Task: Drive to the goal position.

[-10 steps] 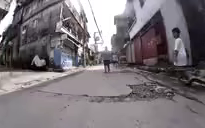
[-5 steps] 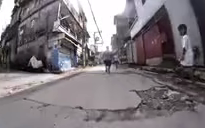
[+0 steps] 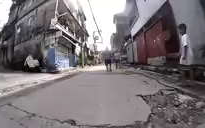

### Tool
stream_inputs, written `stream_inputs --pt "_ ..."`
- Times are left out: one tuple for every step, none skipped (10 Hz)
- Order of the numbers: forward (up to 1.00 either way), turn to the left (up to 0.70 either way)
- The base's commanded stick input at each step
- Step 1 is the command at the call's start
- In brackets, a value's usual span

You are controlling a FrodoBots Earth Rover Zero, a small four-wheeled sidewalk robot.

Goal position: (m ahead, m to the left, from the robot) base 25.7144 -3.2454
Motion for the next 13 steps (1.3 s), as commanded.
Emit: stream_inputs --pt "0.00 0.44" --pt "0.00 0.45" --pt "0.00 0.01" --pt "0.00 0.00" --pt "0.00 0.00" --pt "0.00 0.00" --pt "0.00 0.00" --pt "0.00 0.00" --pt "0.00 0.00" --pt "0.00 0.00" --pt "0.00 0.00" --pt "0.00 0.00" --pt "0.13 0.00"
